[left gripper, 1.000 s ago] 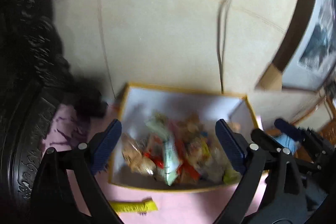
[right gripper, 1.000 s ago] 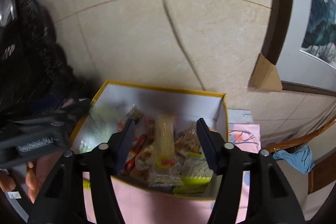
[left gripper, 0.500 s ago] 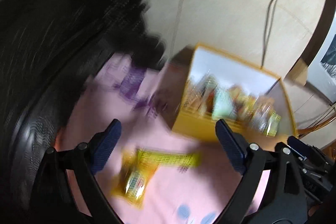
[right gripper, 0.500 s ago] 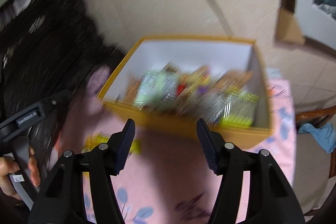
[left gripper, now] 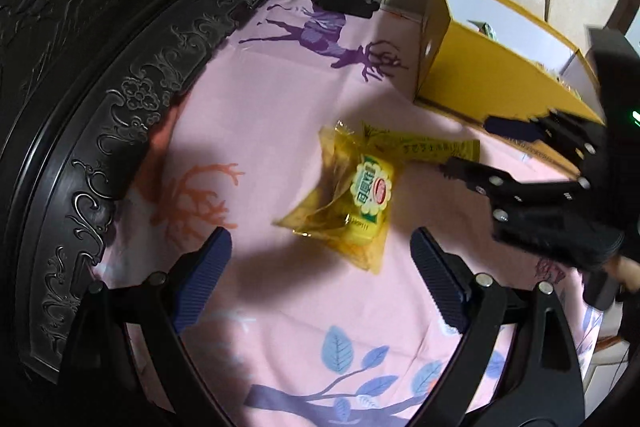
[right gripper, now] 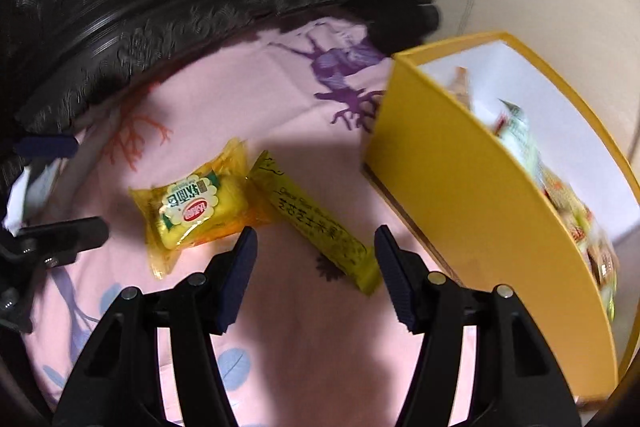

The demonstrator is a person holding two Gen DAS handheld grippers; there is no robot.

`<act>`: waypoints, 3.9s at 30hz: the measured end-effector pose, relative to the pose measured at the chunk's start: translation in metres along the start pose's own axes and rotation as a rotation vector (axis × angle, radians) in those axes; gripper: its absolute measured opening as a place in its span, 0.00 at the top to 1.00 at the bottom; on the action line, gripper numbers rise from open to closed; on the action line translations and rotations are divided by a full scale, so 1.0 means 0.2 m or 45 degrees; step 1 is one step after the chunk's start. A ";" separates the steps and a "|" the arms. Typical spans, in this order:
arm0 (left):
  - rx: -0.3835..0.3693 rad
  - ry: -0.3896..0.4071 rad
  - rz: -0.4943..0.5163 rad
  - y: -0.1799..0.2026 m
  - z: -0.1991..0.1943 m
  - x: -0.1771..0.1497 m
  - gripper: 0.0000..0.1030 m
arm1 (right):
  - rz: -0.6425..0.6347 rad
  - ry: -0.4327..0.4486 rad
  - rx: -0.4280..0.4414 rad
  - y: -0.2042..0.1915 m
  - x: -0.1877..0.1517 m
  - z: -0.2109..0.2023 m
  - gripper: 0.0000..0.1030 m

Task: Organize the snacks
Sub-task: 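Grasp the yellow rice cracker bar with right gripper while left grasps the bread bun pack, then carry the rice cracker bar and bun pack into the yellow box and release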

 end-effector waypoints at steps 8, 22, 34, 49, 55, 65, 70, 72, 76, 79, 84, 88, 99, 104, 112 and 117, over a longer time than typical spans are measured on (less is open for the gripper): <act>0.019 -0.033 0.032 -0.01 0.06 0.02 0.10 | -0.157 -0.083 -0.062 -0.04 0.04 0.21 0.40; -0.041 -0.074 0.104 0.06 0.20 0.06 0.10 | 0.045 -0.190 -0.020 0.02 -0.12 0.22 0.80; -0.028 -0.155 0.199 0.15 0.43 0.08 0.10 | 0.493 -0.119 -0.028 0.08 -0.55 -0.18 0.80; -0.060 -0.105 0.252 0.28 0.48 0.06 0.63 | 0.639 -0.083 -0.007 0.01 -0.63 -0.27 0.80; -0.110 -0.115 0.211 0.29 0.44 0.02 0.65 | 0.643 -0.047 -0.033 0.02 -0.64 -0.36 0.80; -0.243 -0.008 0.220 0.44 0.12 0.11 0.65 | 0.740 0.008 -0.101 0.08 -0.68 -0.51 0.80; -0.339 0.062 0.254 0.64 -0.04 0.30 0.65 | 0.833 0.070 -0.166 0.24 -0.67 -0.66 0.80; -0.349 0.081 0.278 0.72 -0.07 0.37 0.65 | 0.863 0.102 -0.191 0.31 -0.64 -0.72 0.80; -0.346 0.126 0.330 0.92 -0.10 0.61 0.65 | 0.880 0.143 -0.254 0.51 -0.51 -0.79 0.80; -0.332 0.141 0.322 1.02 -0.11 0.76 0.65 | 0.905 0.165 -0.294 0.65 -0.40 -0.82 0.80; -0.332 0.156 0.305 1.09 -0.10 0.91 0.65 | 0.945 0.193 -0.336 0.83 -0.28 -0.84 0.80; -0.339 0.154 0.298 1.11 -0.08 0.99 0.65 | 0.945 0.209 -0.353 0.93 -0.20 -0.85 0.80; -0.351 0.266 0.303 1.15 -0.13 1.10 0.02 | 1.004 0.202 -0.492 1.06 -0.14 -0.81 0.26; -0.291 0.282 0.389 1.18 -0.14 1.09 0.02 | 1.047 0.186 -0.490 1.06 -0.17 -0.80 0.23; -0.293 0.293 0.364 1.17 -0.17 1.08 0.02 | 1.067 0.190 -0.554 1.06 -0.19 -0.85 0.01; -0.296 0.284 0.359 1.18 -0.18 1.08 0.02 | 1.040 0.200 -0.565 1.06 -0.18 -0.87 0.01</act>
Point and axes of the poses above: each gripper's, at about its wrist camera, not at the fingertips, and z roughly the way its jaws point, y to its right, x to its top, the point moved 6 cm from there along z, roughly the way its jaws point, and after that the axes turned 1 degree about -y, right-handed, at the moved point
